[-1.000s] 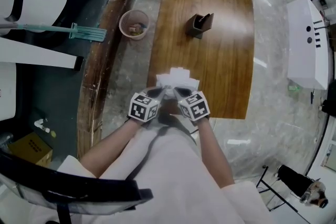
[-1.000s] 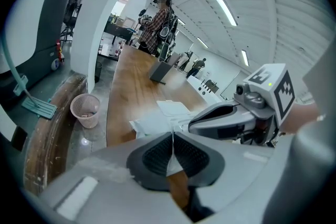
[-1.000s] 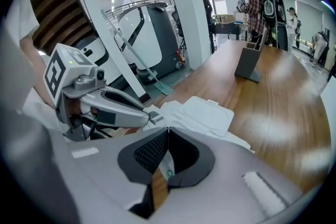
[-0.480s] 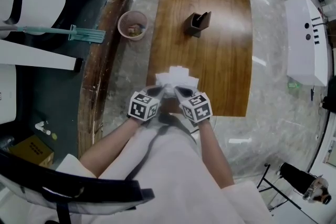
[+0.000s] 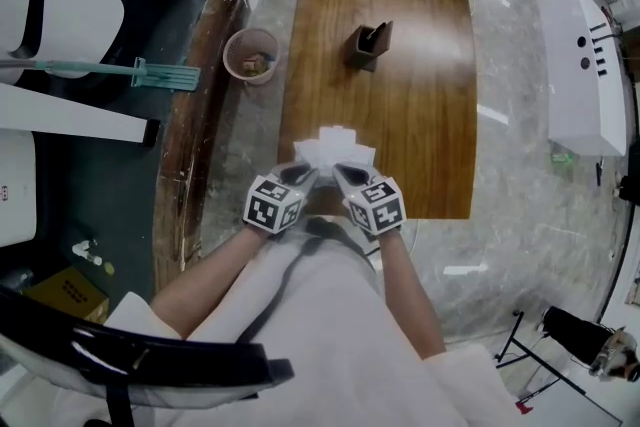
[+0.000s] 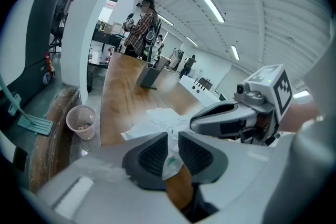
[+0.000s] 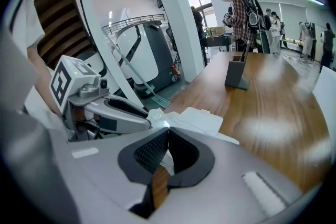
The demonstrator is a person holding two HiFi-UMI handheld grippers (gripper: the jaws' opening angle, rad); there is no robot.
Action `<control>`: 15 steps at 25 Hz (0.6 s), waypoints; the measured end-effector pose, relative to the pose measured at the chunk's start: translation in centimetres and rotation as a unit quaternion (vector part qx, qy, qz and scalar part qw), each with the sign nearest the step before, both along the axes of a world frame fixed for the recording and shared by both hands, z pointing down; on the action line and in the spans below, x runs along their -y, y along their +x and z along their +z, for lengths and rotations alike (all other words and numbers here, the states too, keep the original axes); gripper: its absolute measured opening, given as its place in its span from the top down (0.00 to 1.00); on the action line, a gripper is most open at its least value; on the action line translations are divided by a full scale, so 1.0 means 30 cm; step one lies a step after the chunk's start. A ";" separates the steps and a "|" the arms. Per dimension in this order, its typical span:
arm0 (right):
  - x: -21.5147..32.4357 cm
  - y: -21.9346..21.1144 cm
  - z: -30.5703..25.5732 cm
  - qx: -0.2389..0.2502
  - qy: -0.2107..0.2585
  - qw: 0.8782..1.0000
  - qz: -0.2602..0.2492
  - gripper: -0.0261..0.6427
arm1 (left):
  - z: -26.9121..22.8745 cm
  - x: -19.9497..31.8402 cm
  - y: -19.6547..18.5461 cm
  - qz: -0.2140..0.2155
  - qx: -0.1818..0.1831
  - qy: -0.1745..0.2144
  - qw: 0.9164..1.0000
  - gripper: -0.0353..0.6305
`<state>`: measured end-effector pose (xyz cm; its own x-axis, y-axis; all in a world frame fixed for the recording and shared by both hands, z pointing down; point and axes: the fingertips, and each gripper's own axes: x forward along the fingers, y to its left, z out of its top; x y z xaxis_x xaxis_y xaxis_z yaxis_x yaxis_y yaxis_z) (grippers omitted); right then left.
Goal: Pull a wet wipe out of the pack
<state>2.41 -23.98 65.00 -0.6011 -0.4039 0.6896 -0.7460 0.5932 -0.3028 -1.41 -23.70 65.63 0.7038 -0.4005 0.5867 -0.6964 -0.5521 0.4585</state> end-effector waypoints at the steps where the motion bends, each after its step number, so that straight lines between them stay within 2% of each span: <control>1: 0.000 0.004 -0.002 0.001 0.001 1.000 0.002 0.95 | -0.005 -0.001 0.006 0.004 0.002 0.003 1.000 0.84; 15: 0.010 0.098 -0.043 0.023 0.025 0.998 0.047 0.95 | -0.043 -0.017 0.054 0.023 0.012 0.025 0.999 0.83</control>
<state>5.36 -24.29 63.72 -0.5887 -0.4939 0.6399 -0.7856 0.5358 -0.3093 0.21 -23.19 64.34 0.7083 -0.3973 0.5836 -0.6803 -0.6051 0.4137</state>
